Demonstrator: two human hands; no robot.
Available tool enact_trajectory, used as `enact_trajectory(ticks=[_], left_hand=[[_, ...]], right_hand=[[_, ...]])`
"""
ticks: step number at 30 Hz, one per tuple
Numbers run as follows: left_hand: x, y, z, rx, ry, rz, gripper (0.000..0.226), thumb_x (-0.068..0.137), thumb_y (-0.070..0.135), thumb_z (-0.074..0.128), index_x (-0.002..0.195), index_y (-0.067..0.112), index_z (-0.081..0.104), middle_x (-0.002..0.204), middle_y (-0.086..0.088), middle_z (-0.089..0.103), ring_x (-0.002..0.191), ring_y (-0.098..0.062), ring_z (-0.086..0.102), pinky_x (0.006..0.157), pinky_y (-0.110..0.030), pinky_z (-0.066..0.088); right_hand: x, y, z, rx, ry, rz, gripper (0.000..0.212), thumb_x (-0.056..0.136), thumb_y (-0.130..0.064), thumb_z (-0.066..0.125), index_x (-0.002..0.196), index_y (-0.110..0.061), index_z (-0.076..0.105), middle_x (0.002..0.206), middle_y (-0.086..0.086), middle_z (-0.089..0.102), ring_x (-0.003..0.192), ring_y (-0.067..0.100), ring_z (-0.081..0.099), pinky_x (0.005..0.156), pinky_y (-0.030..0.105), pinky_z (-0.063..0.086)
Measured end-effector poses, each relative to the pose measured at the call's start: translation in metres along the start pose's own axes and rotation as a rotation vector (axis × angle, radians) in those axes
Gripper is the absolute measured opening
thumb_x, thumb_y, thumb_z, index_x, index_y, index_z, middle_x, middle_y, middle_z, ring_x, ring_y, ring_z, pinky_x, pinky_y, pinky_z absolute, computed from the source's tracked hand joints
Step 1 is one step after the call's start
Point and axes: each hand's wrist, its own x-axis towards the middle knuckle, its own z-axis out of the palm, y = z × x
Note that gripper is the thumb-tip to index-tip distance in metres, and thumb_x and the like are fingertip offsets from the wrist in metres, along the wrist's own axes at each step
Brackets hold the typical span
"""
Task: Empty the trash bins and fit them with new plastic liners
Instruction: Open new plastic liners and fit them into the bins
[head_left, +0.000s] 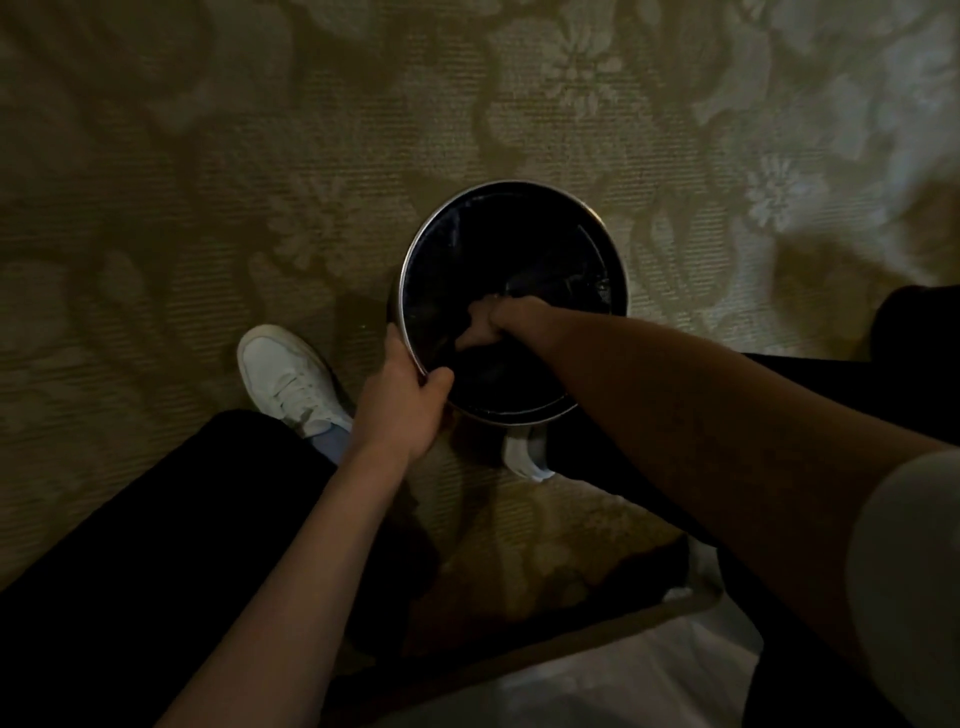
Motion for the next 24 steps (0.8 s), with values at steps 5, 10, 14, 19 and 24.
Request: enact_trajectory(ticks=[5,10,14,19,24], left_hand=[[0.015,-0.014,0.007,-0.019,0.022,-0.011,0.053,0.096,0.025,0.053,0.146,0.024,0.035,0.112,0.001,0.059,0.106,-0.028,0.062,0.093,-0.047,0.051],[0.012,-0.011,0.003,0.070,0.021,-0.048,0.043,0.100,0.037,0.045,0.140,0.024,0.037,0.119,-0.010,0.064,0.103,-0.033,0.063,0.092,-0.049,0.051],[-0.010,0.008,-0.002,0.205,0.096,-0.045,0.056,0.099,0.040,0.044,0.149,0.020,0.029,0.127,-0.014,0.060,0.115,-0.035,0.057,0.099,-0.046,0.046],[-0.067,0.026,-0.015,0.193,0.108,-0.013,0.049,0.099,0.044,0.045,0.138,0.015,0.036,0.112,-0.013,0.063,0.105,-0.033,0.060,0.094,-0.045,0.049],[-0.142,0.044,-0.016,0.173,0.138,0.086,0.049,0.098,0.039,0.046,0.139,0.014,0.034,0.113,-0.010,0.060,0.100,-0.035,0.063,0.090,-0.051,0.053]], right_hand=[[0.023,0.006,0.003,0.016,0.013,0.000,0.089,0.084,-0.061,0.060,0.153,-0.017,0.028,0.157,0.016,0.030,0.141,0.036,0.034,0.111,0.044,0.032],[0.012,0.002,0.012,0.038,0.064,-0.021,0.084,0.087,-0.056,0.060,0.154,-0.020,0.025,0.156,0.016,0.028,0.140,0.038,0.032,0.113,0.047,0.032],[-0.032,0.003,0.005,0.073,0.144,-0.079,0.082,0.088,-0.047,0.065,0.153,-0.016,0.026,0.153,0.018,0.034,0.138,0.037,0.038,0.113,0.044,0.035],[-0.134,0.012,0.005,0.107,0.284,-0.167,0.059,0.088,-0.032,0.067,0.139,-0.011,0.050,0.135,0.015,0.058,0.122,0.032,0.055,0.102,0.040,0.047],[-0.248,0.034,0.016,0.214,0.494,-0.241,0.056,0.085,-0.026,0.072,0.137,-0.013,0.053,0.131,0.014,0.060,0.120,0.031,0.057,0.098,0.037,0.049]])
